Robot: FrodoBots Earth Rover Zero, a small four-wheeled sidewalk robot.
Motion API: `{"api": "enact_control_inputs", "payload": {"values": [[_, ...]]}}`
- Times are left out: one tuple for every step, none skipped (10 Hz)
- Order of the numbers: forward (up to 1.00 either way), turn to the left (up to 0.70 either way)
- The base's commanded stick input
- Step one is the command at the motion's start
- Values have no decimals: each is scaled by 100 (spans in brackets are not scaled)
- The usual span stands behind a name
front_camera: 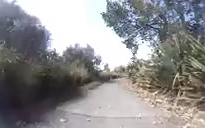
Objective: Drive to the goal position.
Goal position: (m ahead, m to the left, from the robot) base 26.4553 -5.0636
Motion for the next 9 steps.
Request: {"api": "enact_control_inputs", "payload": {"values": [[85,0],[85,0],[85,0],[85,0],[85,0],[85,0],[85,0],[85,0],[85,0]]}}
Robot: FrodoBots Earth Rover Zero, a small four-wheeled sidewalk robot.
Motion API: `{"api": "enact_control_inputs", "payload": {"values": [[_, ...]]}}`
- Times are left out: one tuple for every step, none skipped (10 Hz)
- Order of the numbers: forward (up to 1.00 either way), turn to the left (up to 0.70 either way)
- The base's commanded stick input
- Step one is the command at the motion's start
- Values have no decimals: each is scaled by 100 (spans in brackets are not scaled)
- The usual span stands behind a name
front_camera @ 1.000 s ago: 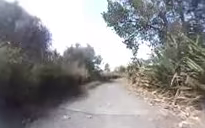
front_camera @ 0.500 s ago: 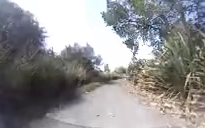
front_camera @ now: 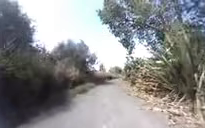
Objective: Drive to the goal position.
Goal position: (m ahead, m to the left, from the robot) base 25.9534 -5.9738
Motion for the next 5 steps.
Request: {"api": "enact_control_inputs", "payload": {"values": [[85,0],[85,0],[85,0],[85,0],[85,0]]}}
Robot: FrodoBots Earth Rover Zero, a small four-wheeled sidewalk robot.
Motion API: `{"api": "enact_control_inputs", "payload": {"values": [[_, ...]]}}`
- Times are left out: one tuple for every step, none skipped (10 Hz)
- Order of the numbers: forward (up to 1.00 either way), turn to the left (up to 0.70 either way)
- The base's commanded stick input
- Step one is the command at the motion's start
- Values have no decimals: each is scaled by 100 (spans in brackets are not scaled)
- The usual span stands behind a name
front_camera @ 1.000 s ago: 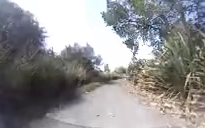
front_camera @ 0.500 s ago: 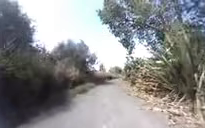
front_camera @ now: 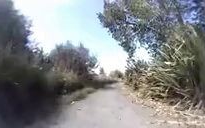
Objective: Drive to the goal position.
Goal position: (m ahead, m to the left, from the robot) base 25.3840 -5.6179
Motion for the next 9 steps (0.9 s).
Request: {"api": "enact_control_inputs", "payload": {"values": [[85,0],[85,0],[85,0],[85,0],[85,0],[85,0],[85,0],[85,0],[85,0]]}}
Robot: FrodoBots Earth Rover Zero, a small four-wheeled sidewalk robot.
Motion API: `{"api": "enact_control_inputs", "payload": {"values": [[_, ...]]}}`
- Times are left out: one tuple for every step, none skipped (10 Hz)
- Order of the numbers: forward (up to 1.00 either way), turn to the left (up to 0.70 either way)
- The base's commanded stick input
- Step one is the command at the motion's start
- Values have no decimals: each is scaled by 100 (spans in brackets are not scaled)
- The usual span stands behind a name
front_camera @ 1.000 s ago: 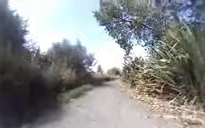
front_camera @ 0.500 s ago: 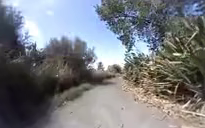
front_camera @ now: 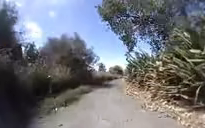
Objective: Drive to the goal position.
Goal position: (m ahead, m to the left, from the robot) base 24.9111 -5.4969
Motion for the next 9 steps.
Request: {"api": "enact_control_inputs", "payload": {"values": [[85,0],[85,0],[85,0],[85,0],[85,0],[85,0],[85,0],[85,0],[85,0]]}}
